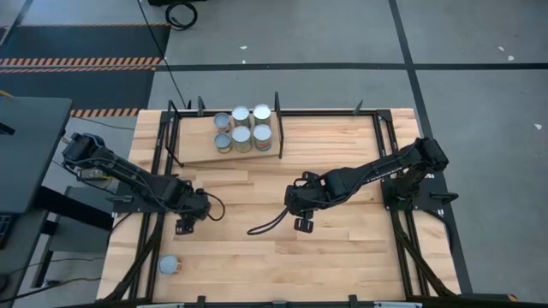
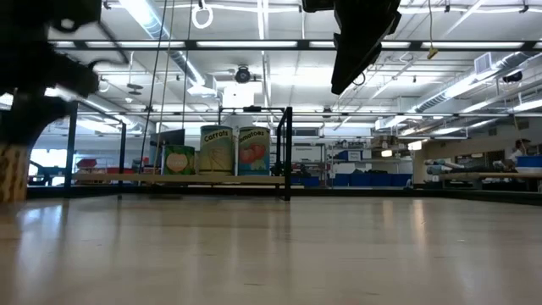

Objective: Pick and place cans onto a shelf
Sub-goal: Put the canned beans on the shelf

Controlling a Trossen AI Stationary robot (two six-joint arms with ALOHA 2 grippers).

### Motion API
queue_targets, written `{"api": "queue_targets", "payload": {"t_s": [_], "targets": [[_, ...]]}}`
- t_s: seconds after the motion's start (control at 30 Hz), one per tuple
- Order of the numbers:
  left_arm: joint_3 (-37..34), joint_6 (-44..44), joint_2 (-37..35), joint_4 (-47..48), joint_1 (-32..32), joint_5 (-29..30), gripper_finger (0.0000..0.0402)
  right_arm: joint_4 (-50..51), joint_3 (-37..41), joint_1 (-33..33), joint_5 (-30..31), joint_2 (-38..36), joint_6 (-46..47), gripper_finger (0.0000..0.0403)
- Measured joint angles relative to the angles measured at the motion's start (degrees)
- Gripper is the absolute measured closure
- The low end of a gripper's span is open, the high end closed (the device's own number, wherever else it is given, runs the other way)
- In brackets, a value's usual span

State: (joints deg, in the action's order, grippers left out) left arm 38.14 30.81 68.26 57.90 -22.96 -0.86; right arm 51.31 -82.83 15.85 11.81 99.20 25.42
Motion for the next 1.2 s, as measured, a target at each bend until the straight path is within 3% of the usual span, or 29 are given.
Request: {"api": "queue_targets", "payload": {"t_s": [0.2,0.43,0.6,0.77,1.2], "targets": [[13.4,-4.3,-0.2,8.3,5.5,3.1,0.0116,0.4,0.0,0.6,0.0,0.0,-0.5,0.0268],[25.2,-19.9,0.0,19.7,24.7,9.4,0.0116,0.6,0.0,0.8,0.0,0.0,-0.5,0.0268],[23.9,-32.7,0.3,19.2,41.7,10.3,0.0118,0.7,0.0,2.0,0.0,0.0,-0.2,0.0268],[21.5,-40.9,4.6,14.7,53.6,10.5,0.0118,0.5,0.0,3.2,0.0,0.0,0.1,0.0268],[21.3,-51.1,15.5,6.5,65.2,10.0,0.0118,0.6,0.0,4.5,0.0,0.0,1.6,0.0268]]}}
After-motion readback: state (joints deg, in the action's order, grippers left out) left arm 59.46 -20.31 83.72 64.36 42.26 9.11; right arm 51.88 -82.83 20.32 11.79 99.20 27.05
